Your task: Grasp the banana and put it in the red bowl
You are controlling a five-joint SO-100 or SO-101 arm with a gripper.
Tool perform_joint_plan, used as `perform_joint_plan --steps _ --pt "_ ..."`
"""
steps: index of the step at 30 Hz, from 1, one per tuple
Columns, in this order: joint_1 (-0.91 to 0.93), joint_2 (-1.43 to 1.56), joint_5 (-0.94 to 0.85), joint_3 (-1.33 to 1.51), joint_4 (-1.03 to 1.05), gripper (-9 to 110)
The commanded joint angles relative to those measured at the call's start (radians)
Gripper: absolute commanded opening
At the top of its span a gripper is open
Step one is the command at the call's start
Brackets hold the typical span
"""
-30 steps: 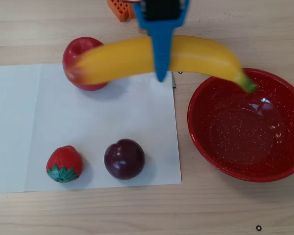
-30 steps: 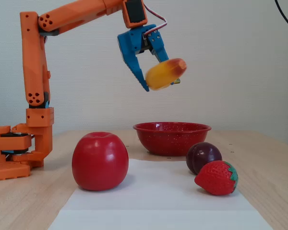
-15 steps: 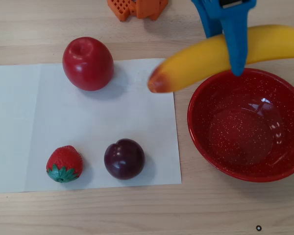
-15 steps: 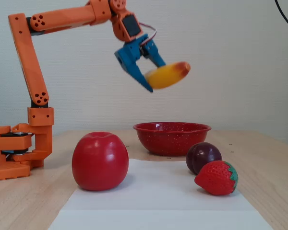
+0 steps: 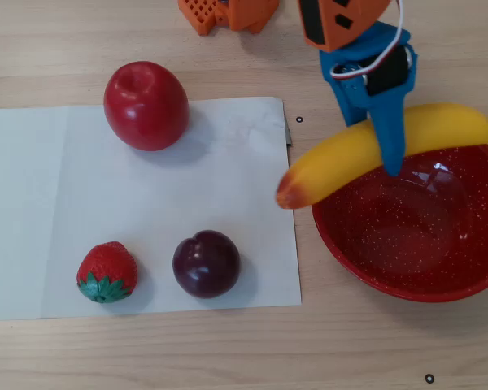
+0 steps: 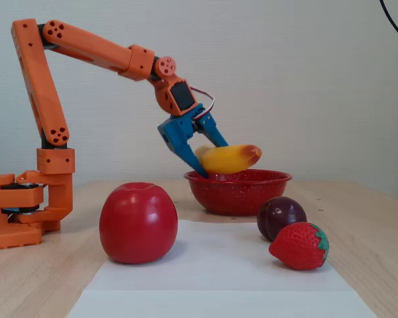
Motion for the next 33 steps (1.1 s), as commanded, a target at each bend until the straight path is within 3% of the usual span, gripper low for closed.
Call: perform_joint_plan --steps 1,8,17,21,31,33 --pt "0.035 0.181 0.034 -0.041 -0.075 7" --pt "0.055 0.161 0.003 -0.029 -0.074 25" --pt "0.044 0.135 0.011 -0.100 -0.017 31" --pt "0.032 0.133 -0.006 -0.198 0.061 27" --pt "-0.052 0.120 -0.018 -0.540 0.396 0" --pt "-0.086 0.107 -0.026 -0.604 0.476 0"
